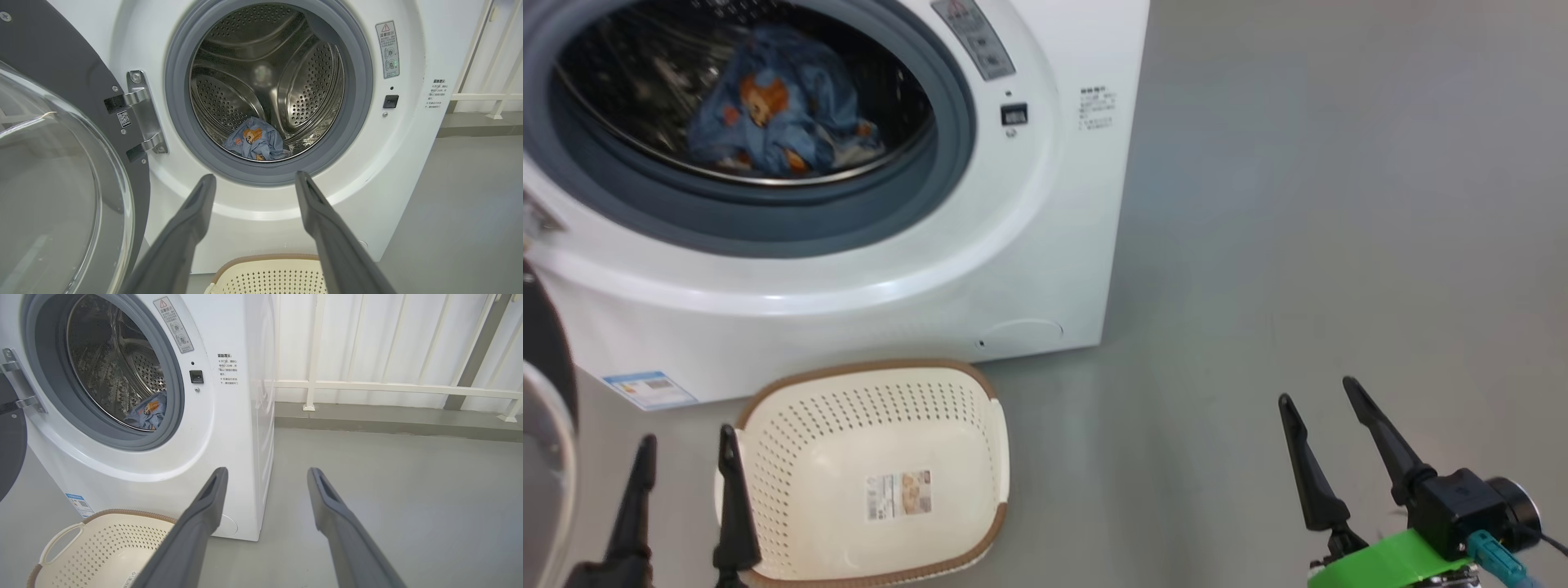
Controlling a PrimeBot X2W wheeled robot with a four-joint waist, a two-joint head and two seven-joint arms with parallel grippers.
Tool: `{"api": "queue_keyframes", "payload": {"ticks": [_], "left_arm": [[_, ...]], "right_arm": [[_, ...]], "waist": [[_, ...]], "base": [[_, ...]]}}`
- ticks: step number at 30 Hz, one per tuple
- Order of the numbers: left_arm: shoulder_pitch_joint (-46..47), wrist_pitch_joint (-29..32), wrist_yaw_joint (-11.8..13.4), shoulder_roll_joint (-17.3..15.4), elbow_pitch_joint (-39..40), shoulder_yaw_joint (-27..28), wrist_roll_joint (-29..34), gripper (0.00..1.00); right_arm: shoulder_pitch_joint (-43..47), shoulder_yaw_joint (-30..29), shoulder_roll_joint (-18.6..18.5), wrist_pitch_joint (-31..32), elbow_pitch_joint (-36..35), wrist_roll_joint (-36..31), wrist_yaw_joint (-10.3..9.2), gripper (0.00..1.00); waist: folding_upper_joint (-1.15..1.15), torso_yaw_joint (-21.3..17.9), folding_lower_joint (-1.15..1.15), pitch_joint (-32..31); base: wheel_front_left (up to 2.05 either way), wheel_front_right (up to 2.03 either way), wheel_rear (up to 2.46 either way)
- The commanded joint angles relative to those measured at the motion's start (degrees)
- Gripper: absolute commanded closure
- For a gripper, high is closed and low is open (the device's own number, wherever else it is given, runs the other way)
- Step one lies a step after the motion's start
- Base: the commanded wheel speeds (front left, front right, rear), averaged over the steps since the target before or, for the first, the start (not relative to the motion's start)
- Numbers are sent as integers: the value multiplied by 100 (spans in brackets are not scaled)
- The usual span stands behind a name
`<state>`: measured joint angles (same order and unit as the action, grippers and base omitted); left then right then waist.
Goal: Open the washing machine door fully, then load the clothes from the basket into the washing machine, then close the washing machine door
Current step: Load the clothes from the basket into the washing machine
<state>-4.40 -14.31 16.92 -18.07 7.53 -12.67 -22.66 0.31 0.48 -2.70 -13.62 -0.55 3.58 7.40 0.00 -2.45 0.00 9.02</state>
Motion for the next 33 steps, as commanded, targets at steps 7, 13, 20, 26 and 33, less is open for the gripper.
{"api": "queue_keyframes", "payload": {"ticks": [7,13,20,26,33], "left_arm": [[-187,-68,-267,115,-56,257,209,0],[-322,-68,-446,222,-150,316,331,0],[-474,-68,-601,340,-245,383,427,0],[-529,-69,-681,403,-272,467,508,0],[-519,-69,-776,505,-302,575,589,0]], "right_arm": [[264,60,-18,130,-292,-64,9,0],[451,34,-18,217,-396,-79,9,0],[588,4,-18,327,-499,-117,9,0],[645,0,-18,363,-584,-97,9,0],[637,-2,-18,380,-605,-85,9,0]], "waist": [[0,184,0,-497],[0,207,0,-696],[0,204,0,-877],[0,160,0,-886],[0,124,0,-866]], "base": [[0,0,0],[0,0,0],[0,0,0],[0,0,0],[0,0,0]]}}
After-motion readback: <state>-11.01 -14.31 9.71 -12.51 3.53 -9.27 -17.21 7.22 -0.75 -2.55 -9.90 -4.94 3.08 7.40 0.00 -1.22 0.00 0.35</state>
